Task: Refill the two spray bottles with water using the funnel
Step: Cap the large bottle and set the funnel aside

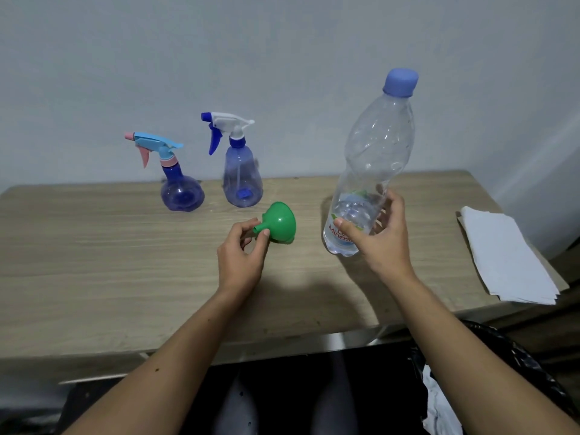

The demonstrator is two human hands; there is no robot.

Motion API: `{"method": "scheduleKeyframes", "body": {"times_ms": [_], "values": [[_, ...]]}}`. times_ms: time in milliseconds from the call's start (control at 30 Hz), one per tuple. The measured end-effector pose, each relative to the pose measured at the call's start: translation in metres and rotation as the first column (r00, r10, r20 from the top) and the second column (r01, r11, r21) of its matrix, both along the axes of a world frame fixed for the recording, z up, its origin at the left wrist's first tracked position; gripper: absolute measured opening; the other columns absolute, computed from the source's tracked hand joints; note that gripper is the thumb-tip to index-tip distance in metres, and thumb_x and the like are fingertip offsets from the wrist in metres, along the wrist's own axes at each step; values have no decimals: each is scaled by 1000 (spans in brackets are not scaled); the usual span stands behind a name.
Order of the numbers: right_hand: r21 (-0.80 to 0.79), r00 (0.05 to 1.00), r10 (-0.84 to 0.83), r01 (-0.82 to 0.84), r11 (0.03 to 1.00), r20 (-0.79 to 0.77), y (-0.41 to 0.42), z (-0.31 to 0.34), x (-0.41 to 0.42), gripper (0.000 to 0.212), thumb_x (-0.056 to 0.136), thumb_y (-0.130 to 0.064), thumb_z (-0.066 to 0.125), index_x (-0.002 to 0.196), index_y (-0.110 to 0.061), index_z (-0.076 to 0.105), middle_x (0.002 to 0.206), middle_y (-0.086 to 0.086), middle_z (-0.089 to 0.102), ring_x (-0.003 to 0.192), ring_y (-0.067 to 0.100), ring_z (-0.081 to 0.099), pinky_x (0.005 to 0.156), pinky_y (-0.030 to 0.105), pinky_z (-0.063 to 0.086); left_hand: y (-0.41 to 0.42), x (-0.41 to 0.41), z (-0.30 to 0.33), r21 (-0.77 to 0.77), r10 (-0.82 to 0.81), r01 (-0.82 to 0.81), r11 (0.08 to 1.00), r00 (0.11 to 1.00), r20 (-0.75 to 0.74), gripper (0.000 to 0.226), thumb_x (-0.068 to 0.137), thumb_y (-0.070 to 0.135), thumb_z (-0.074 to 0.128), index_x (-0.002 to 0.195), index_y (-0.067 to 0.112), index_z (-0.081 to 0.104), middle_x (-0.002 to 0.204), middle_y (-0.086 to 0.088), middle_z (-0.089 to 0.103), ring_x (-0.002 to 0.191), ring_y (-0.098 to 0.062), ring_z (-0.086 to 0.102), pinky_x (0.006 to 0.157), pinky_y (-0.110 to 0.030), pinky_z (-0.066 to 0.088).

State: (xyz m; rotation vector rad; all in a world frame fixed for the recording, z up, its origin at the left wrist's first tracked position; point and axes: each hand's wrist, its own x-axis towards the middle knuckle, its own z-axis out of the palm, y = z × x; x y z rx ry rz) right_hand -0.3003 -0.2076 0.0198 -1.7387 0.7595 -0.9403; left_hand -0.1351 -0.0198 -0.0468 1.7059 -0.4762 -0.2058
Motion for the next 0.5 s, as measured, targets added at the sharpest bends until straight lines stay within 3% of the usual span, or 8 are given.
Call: {"method": "scheduleKeyframes", "body": {"times_ms": [100, 233, 333, 500], "values": [[7, 1000, -2, 2, 1000, 8, -1, -1, 0, 96, 61, -41, 97, 142, -27, 46, 134, -5, 66, 117, 12, 69, 102, 49, 59, -7, 5, 0, -90, -16, 9, 996, 997, -73, 16, 98, 28, 75, 113, 31, 70, 117, 2, 78, 115, -17, 74, 107, -52, 57], [6, 1000, 2, -2, 1000, 1, -2, 0, 0, 96, 59, -46, 96, 140, -30, 47, 132, -6, 67, 117, 13, 70, 102, 47, 59, -18, 9, -1, -109, -18, 9, 994, 996, -84, 15, 99, 29, 74, 112, 26, 69, 110, -1, 78, 109, -17, 75, 104, -53, 58], [10, 1000, 1, -1, 1000, 6, -5, 0, 2, 93, 58, -44, 96, 138, -31, 49, 129, -7, 68, 115, 14, 71, 101, 49, 59, -26, 10, -2, -122, -44, 35, 992, 996, -75, 20, 96, 36, 74, 113, 27, 69, 112, 1, 78, 111, -16, 75, 105, -51, 58], [9, 1000, -8, 8, 1000, -13, -15, 3, 15, 92, 57, -45, 94, 138, -31, 51, 129, -7, 68, 115, 14, 70, 101, 50, 59, -49, 19, 9, -74, -93, 92, 993, 996, -12, 19, 103, 23, 72, 121, 23, 68, 116, 6, 75, 113, -11, 72, 107, -42, 58]]}}
